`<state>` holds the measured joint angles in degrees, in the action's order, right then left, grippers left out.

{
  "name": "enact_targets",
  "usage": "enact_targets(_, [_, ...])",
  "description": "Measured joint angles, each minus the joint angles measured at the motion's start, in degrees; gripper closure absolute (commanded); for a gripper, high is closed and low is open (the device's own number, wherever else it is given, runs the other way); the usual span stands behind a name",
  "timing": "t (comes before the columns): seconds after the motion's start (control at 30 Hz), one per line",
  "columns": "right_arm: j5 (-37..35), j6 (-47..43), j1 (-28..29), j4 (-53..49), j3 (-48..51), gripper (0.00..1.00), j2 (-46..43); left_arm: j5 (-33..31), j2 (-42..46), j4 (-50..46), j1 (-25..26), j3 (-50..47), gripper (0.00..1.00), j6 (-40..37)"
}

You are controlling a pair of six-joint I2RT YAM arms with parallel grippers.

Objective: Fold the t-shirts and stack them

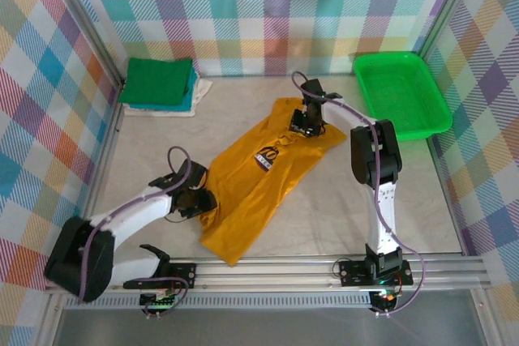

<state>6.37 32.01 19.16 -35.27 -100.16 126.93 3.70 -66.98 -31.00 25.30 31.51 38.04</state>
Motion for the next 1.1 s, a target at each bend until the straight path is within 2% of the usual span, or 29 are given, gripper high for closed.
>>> enact_targets(0.13, [-0.55, 1.14, -0.94, 0.13, 1.97, 0.65, -4.15, -3.43, 12.26, -6.38, 0.09, -1.29, 0.60, 2.12])
enact_targets(0.23, [3.06, 4.15, -2.82, 2.23, 6.62, 0.62, -9.40, -4.70, 15.02, -8.11, 0.09, -1.99, 0.61, 2.69])
enact_targets(0.37, [8.94, 9.01, -4.76, 6.51, 9.81, 0.60, -11.39, -4.90, 11.65, -9.03, 0.09, -2.40, 0.57, 2.67])
enact_targets(0.53, [14.75, 13.35, -4.61, 10.34, 10.01, 0.60, -6.78, -4.94, 6.88, -8.98, 0.09, -2.01, 0.54, 1.79])
enact_targets(0.73, [18.03, 16.06, -4.33, 11.74, 10.08, 0.62, -3.15, -5.07, 3.98, -6.93, 0.09, -1.66, 0.53, 1.33])
enact_targets(1.0, [20.70, 18.05, -3.58, 13.62, 10.56, 0.80, -2.71, -4.98, 0.13, -4.39, 0.09, -1.51, 0.52, 0.74])
enact_targets(1.03, [20.90, 18.32, -3.50, 13.68, 10.71, 0.79, -2.71, -4.98, -0.07, -4.24, 0.09, -1.44, 0.52, 0.63])
enact_targets(1.1, [21.33, 18.75, -3.26, 13.86, 11.37, 0.67, -2.75, -5.05, -0.26, -3.76, 0.09, -1.40, 0.52, 0.26])
